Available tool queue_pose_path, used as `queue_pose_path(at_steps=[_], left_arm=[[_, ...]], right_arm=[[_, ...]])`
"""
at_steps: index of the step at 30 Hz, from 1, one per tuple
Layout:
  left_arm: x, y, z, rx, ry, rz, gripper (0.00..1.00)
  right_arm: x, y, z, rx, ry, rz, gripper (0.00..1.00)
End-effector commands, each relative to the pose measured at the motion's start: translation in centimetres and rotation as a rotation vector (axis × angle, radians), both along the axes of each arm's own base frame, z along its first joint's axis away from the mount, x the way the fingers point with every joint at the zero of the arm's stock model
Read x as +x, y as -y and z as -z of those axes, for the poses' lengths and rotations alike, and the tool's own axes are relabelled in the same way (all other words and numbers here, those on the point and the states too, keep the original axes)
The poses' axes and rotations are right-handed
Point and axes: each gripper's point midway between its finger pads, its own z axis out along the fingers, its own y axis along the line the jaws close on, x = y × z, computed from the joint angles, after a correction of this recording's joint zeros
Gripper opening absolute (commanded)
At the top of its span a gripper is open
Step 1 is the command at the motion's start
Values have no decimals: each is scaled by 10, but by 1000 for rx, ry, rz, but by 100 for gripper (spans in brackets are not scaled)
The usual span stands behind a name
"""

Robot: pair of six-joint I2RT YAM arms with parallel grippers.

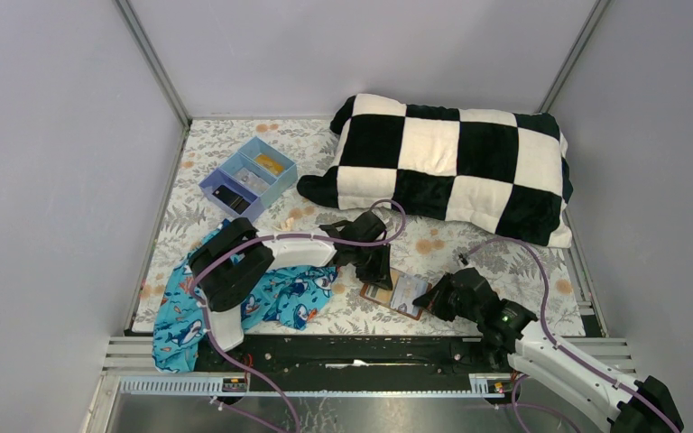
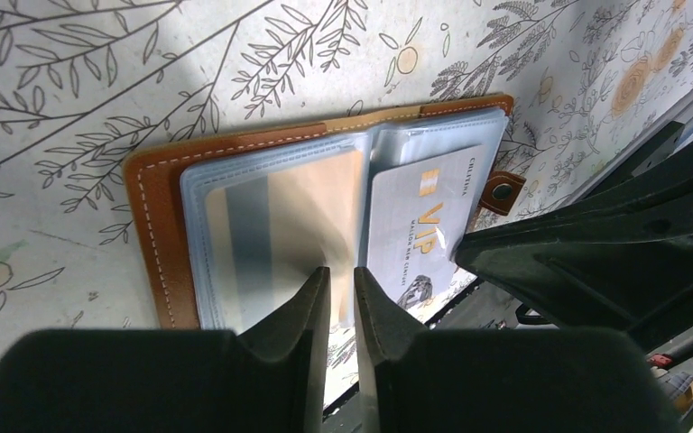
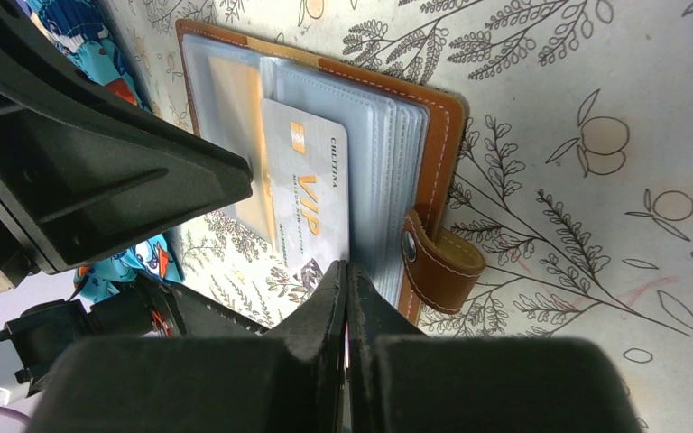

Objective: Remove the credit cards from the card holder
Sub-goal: Remove the credit card from the card holder.

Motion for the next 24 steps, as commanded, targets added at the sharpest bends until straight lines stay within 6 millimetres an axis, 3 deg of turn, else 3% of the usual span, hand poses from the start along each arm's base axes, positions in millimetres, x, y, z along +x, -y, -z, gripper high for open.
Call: queue_pose_path(at_steps=[1,18,24], left_arm=[[4,13,-3,-31,15,12,19],[-4,11,11,-10,-11,26,14],[-5,10,12,-7,-12,24,13]], right_arm=[[-11,2,11,-24,-24,-48,0],[-6,-13,4,31,-5,-78,1],[-3,-14,2,38,4,-73,21]])
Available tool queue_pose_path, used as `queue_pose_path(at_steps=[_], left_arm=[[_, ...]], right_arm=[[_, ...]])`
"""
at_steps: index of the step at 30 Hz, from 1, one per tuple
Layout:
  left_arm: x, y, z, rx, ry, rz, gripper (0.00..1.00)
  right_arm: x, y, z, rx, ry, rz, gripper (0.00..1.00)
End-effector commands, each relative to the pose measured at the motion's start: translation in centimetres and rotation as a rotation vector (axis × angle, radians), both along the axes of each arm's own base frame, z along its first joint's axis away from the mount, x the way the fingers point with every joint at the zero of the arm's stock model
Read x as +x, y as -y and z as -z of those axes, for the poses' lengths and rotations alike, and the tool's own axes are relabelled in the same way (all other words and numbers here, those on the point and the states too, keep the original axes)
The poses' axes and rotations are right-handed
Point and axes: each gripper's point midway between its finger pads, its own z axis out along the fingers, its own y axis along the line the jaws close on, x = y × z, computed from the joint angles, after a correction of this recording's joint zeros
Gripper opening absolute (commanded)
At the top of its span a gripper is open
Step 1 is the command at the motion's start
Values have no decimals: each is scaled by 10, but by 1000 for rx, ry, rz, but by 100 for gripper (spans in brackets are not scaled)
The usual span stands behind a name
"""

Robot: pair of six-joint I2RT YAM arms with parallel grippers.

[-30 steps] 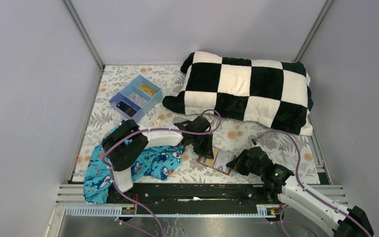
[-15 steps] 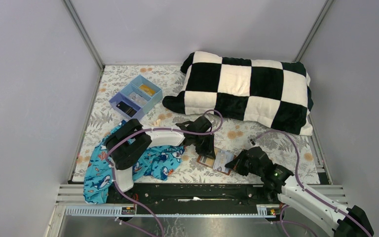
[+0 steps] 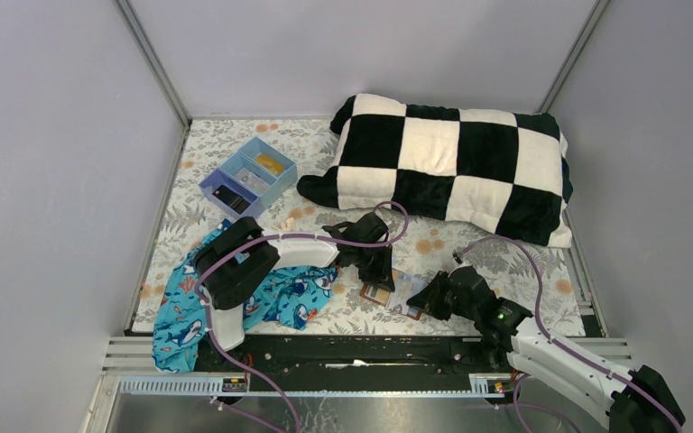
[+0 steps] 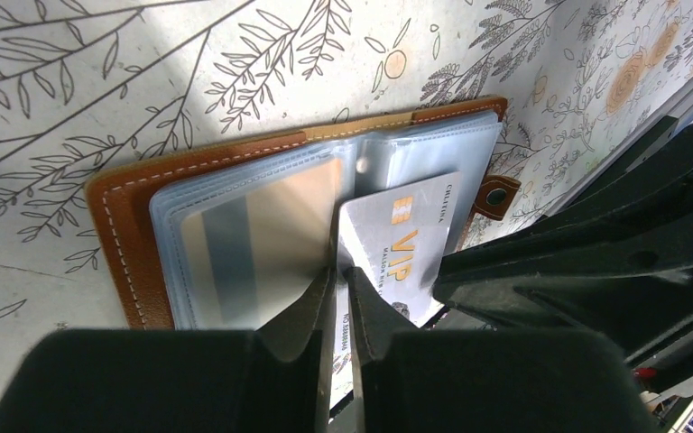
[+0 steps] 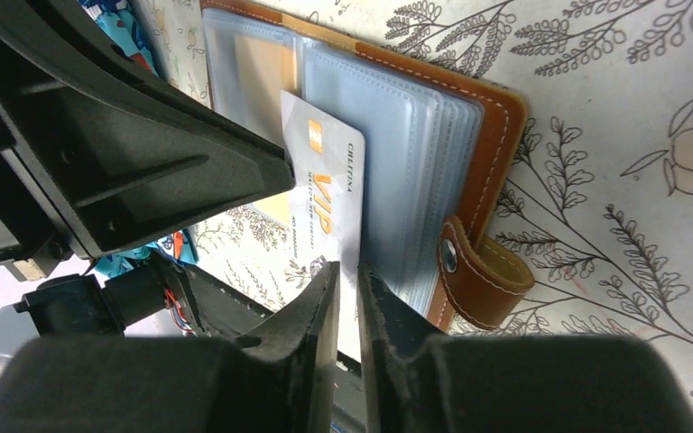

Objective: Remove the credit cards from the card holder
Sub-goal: Remove the credit card from the card holder.

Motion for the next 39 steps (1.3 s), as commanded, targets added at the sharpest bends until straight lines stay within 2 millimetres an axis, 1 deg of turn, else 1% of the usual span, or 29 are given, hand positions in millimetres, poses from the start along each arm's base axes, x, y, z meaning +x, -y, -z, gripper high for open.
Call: queue_pose_path(at_steps=[1,5,8,9,10,15,24,26,27,36,39], left_arm=[[-1,2,7,14,5,8,13],[-2,1,9,18,2,8,13],[-3,1,9,19,1,9,13],[-3,1,9,20,1,8,12],[-3,1,9,19,1,9,12],[-4,0,10,21,-1,8,12],[-3,-1,7,17,4,3,12],[-3,-2,6,18,5,0,12],[-2,-2,5,16,9,-2,12],[-2,-3,3,18,14,-6,12],[-2,-2,3,16,12,-2,12]], right_arm=[[-2,-1,4,-8,9,-19,23],[0,-3,3,6,13,-18,32],[0,-5,4,14,12,-21,33],[-1,-5,5,13,6,-21,33],[2,-8,1,33,23,-23,33],[5,-13,-2,61,38,-20,32],[13,-10,-6,104,65,50,31],[17,-11,-14,137,83,72,31],[16,-9,-8,139,76,85,30],[17,-4,-7,163,73,131,30],[16,-4,-4,158,63,135,30]])
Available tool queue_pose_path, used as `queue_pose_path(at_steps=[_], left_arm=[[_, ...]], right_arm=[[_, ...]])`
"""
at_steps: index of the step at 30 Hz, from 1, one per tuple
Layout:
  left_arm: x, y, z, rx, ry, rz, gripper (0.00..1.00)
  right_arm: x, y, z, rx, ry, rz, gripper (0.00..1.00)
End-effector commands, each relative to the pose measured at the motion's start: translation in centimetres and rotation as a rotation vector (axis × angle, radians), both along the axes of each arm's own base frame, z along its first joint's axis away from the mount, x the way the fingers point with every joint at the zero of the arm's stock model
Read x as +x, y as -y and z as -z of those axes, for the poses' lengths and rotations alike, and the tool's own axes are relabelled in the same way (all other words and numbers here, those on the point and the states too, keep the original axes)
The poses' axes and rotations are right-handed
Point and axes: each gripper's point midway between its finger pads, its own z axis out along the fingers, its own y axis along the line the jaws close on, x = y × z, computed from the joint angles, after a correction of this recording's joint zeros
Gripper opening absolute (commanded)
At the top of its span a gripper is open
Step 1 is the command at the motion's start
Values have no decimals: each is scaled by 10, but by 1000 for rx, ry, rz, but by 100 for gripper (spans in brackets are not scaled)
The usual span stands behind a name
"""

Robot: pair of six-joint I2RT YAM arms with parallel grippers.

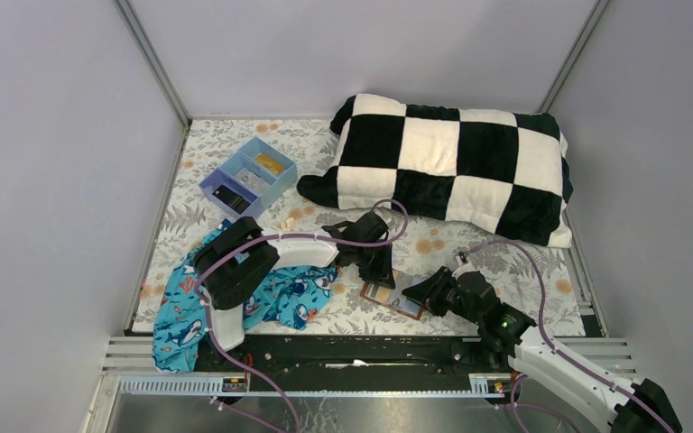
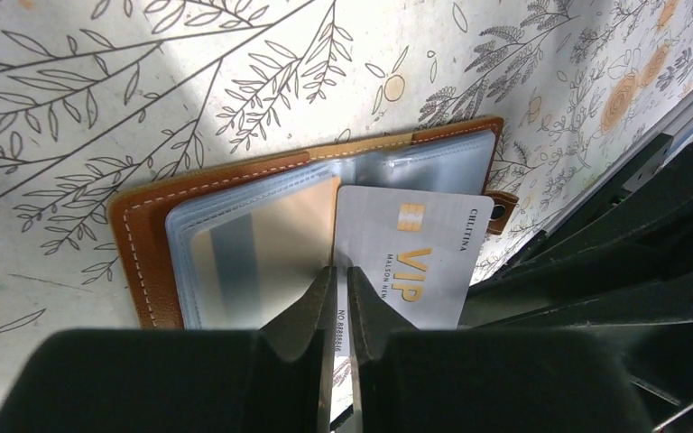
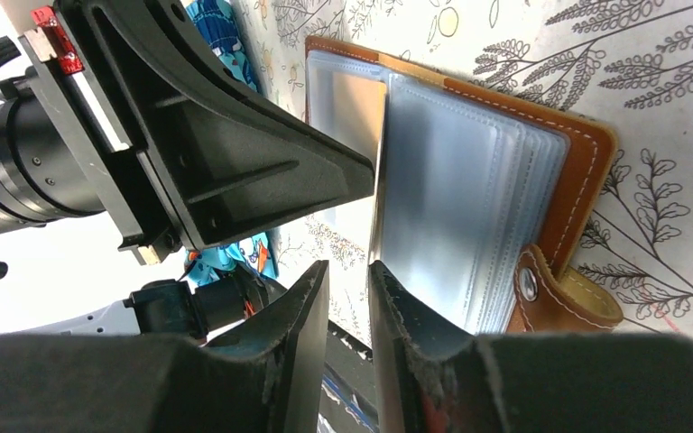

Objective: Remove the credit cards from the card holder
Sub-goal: Remove the credit card from the card holder.

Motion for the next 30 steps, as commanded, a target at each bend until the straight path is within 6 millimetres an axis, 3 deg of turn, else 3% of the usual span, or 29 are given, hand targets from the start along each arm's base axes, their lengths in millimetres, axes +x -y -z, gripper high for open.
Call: queue_pose_path(at_steps=[1,8,11,14,16,23,30], left_arm=[[-10,-3,3,18,-17,20,12],[-9,-3,0,17,-9,21,12],[-8,-5,-4,18,0,17,13],[-6,-5,-21,-4,30,18,18],[-2,-7,-34,-10,60,12,22],[19,-27,-73,3,123,-43,25],[28,-43,-104,-69,133,-47,30]], right_arm=[[0,9,23,-30,-31,50,30],[-2,6,31,-58,-58,24,26],[-1,4,29,-62,-53,12,14],[0,5,24,-79,-38,5,2],[-1,10,26,-108,-31,7,0],[2,12,-3,-106,91,-21,0],[0,-5,-39,-44,222,-134,0]])
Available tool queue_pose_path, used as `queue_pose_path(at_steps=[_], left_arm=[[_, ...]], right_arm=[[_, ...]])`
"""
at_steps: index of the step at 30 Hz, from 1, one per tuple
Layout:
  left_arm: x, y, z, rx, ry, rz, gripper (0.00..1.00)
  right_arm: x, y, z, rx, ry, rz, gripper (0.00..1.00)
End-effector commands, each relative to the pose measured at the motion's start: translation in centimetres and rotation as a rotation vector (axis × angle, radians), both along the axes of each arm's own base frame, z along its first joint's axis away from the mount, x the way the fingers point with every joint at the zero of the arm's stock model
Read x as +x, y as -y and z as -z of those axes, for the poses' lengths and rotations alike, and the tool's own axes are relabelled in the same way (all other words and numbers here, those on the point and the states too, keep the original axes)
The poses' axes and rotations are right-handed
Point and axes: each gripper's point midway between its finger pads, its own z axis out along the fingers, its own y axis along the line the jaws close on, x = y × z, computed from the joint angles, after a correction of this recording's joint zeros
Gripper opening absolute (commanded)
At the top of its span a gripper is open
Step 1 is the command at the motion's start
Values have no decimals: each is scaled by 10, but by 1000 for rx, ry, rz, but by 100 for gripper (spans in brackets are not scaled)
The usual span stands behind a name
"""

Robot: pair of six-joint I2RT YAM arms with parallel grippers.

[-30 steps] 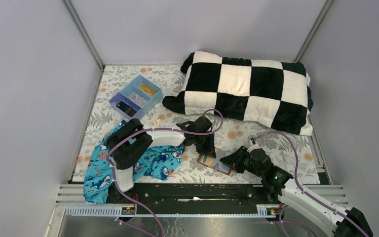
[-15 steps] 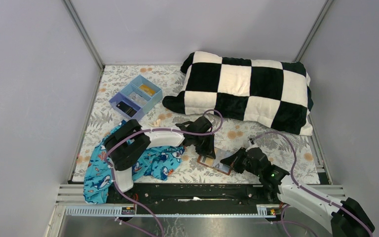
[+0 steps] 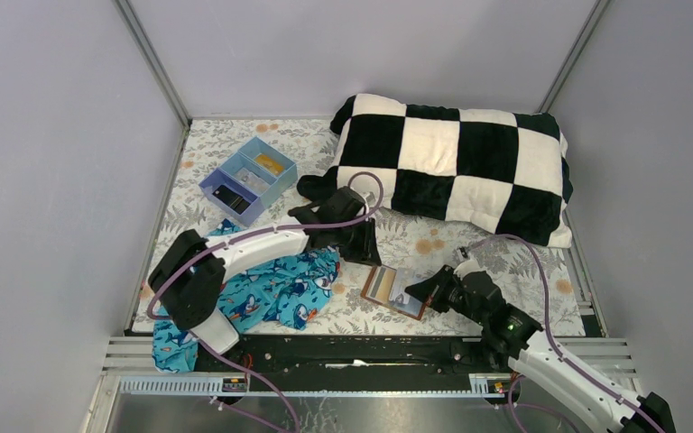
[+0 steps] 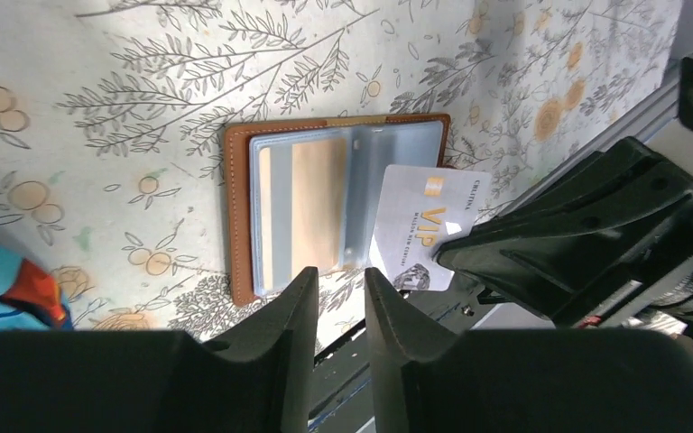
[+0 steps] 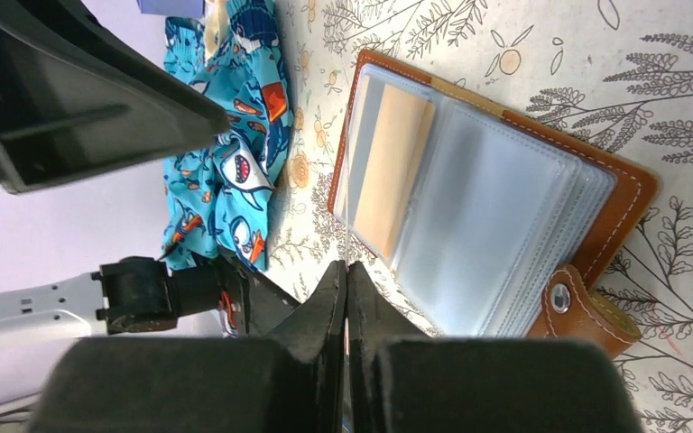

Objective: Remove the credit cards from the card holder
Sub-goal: Remove the credit card from the card holder, then place the credit card in the storage box.

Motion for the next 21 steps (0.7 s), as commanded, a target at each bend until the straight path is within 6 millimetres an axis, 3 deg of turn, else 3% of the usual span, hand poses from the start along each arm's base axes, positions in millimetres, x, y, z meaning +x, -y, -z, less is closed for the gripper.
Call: queue_pose_path(at_steps=[1,6,16,21], left_arm=[[3,-4,-38,-87,42,31,35],[-4,-5,-58,-232,-19,50,52],[-15,-22,-65,-349,-63,56,76],[-20,-23,-62,-394,-88,63,79]], right_arm=[[-3,-11,-25,-5,83,-97,0],[1,-29,-48,75,155,-162,0],[11,-54,-79,200,221,-212,0],[11,-69,-95,278,239,-266,0]])
